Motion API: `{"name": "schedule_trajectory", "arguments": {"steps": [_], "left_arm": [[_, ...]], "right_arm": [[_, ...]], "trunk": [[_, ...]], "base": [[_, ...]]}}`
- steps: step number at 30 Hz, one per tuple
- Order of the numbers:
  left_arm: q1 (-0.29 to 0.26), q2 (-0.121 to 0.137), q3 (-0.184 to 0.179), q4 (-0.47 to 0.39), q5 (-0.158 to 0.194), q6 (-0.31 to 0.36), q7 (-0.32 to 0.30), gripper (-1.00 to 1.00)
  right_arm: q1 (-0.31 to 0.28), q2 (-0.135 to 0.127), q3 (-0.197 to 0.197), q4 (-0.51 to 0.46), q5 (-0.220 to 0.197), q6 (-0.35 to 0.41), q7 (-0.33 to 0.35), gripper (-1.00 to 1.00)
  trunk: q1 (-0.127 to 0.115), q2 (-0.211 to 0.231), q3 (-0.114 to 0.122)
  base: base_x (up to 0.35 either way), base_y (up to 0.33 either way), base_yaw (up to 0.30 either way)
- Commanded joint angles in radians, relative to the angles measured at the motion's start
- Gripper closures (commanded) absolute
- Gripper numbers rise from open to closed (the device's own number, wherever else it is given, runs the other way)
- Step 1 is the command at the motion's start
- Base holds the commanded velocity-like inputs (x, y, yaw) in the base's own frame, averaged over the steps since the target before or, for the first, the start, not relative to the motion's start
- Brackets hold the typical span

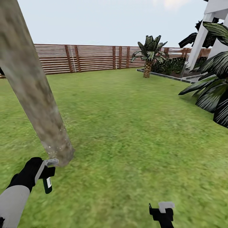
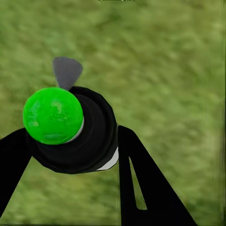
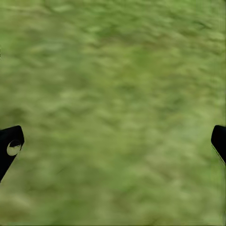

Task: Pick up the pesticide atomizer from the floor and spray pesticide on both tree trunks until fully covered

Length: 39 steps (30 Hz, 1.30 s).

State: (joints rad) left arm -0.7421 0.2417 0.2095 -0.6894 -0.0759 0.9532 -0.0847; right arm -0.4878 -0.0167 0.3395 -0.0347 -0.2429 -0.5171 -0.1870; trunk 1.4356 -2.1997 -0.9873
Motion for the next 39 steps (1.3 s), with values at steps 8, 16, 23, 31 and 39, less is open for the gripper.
{"name": "schedule_trajectory", "arguments": {"steps": [8,16,23,31,39], "left_arm": [[-0.018,0.005,0.004,-0.091,-0.009,0.05,-0.012,1.0],[-0.09,0.003,0.003,-0.09,-0.013,0.052,-0.011,1.0],[-0.088,0.006,0.002,-0.088,-0.013,0.052,-0.01,1.0],[-0.088,0.01,0.002,-0.085,-0.013,0.052,-0.01,1.0],[-0.089,0.01,0.002,-0.085,-0.013,0.052,-0.01,1.0]], "right_arm": [[0.0,0.0,0.009,-0.001,-0.007,-0.001,-0.003,-1.0],[0.0,-0.001,0.009,-0.001,-0.007,-0.002,-0.003,-1.0],[0.0,-0.002,0.008,-0.001,-0.007,-0.003,-0.005,-1.0],[0.0,-0.002,0.009,-0.001,-0.007,-0.002,-0.004,-1.0],[0.0,-0.002,0.009,-0.001,-0.007,-0.003,-0.003,-1.0]], "trunk": [[0.0,0.0,-0.001],[0.0,0.0,-0.001],[0.0,0.0,-0.001],[0.0,0.0,-0.001],[0.0,0.0,-0.001]], "base": [[0.122,-0.059,0.278],[0.014,-0.006,0.194],[0.22,-0.156,0.005],[0.071,-0.256,0.0],[0.016,-0.273,0.0]]}}
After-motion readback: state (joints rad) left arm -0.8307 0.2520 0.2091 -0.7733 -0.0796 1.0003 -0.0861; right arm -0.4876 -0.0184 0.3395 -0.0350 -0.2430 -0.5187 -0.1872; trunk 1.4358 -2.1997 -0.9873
